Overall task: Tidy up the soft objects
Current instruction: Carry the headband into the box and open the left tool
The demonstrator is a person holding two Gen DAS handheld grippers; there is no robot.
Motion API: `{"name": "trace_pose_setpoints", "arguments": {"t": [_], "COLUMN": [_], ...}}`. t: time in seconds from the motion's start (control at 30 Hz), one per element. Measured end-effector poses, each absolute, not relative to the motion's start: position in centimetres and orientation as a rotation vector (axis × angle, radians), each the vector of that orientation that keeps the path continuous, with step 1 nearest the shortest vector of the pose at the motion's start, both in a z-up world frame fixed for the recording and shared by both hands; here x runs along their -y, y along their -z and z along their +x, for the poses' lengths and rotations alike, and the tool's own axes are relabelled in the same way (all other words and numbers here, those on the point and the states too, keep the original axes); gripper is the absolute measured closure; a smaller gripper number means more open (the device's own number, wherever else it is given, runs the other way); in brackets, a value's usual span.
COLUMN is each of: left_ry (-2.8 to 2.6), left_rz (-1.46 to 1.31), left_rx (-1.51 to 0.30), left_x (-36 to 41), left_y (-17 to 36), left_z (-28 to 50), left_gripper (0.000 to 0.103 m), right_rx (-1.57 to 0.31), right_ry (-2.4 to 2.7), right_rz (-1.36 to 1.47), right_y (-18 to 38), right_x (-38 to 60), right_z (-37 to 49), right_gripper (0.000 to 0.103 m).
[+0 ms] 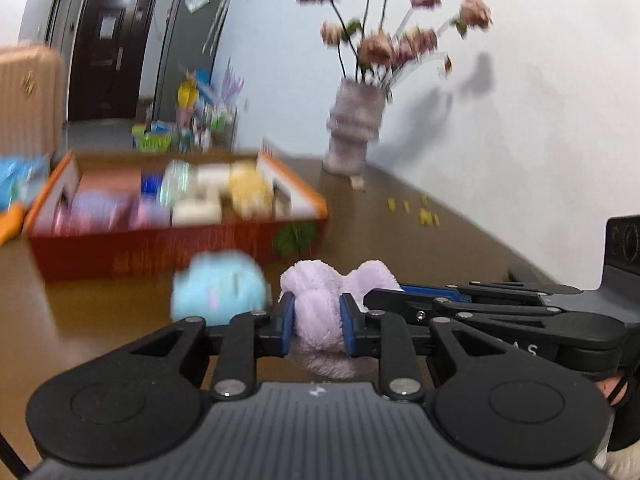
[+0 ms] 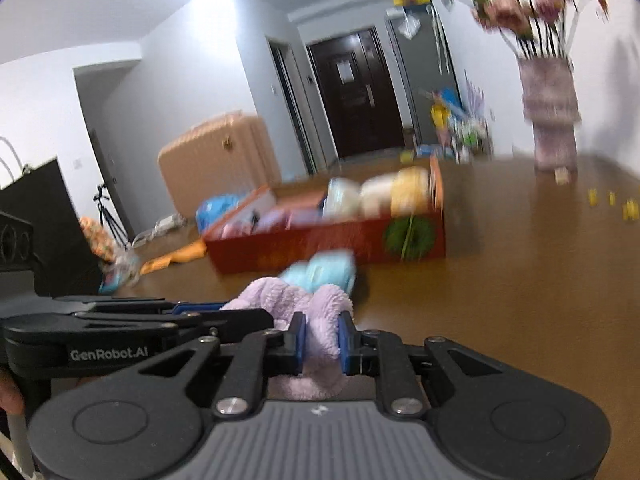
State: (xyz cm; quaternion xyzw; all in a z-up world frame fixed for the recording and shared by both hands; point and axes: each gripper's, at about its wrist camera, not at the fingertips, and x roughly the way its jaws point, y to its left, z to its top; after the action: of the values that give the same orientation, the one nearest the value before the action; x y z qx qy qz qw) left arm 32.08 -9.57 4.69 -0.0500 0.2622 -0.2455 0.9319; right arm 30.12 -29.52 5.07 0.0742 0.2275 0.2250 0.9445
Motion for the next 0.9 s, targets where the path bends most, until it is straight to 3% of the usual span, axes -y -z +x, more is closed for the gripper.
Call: {"name": "trace_pose_setpoints", "arguments": {"t": [0.13,0.33,0.57,0.67,0.7,0.77,0.83,0.9], "left_ry": [0.490,0.443,0.420,0.427,0.433,0.430,0.437,0.440], "left_rz": [-0.144,-0.185,-0.171,-0.223,-0.233,-0.231,-0.219,-0.197], "left_rx": [-0.537,-0.650,-0.721,-0.774,-0.786,-0.782,-0.764,-0.734], "left_x": [10.2,10.6,11.4,11.1,11.0,10.6,10.3,9.9], "left_y": [-6.6,-4.3,-0.9,0.2,0.3,0.2,-0.5,-1.8], "left_z": [39.7,49.2,52.2,53.2,53.3,52.9,52.2,51.1], "left_gripper": [0.079,0.079,0.078,0.075,0.069,0.065,0.060,0.059], "right_rx": [-0.432,-0.585,-0.662,-0.687,-0.688,-0.663,-0.626,-0.598], "right_ry": [-0.464,-0.461,-0.405,-0.380,-0.377,-0.370,-0.380,-0.354], "right_rz": [0.109,0.073,0.015,0.006,0.006,0.031,0.054,0.039], "right_y": [-8.1,-7.9,-5.2,-4.3,-4.5,-5.2,-6.2,-7.1], "right_x": [29.7,29.0,28.0,27.8,28.0,28.5,29.0,29.3], "right_z": [37.5,49.1,53.0,52.8,52.6,52.3,51.6,50.8], "right_gripper": [0.087,0.087,0.083,0.080,0.080,0.059,0.047,0.048]}}
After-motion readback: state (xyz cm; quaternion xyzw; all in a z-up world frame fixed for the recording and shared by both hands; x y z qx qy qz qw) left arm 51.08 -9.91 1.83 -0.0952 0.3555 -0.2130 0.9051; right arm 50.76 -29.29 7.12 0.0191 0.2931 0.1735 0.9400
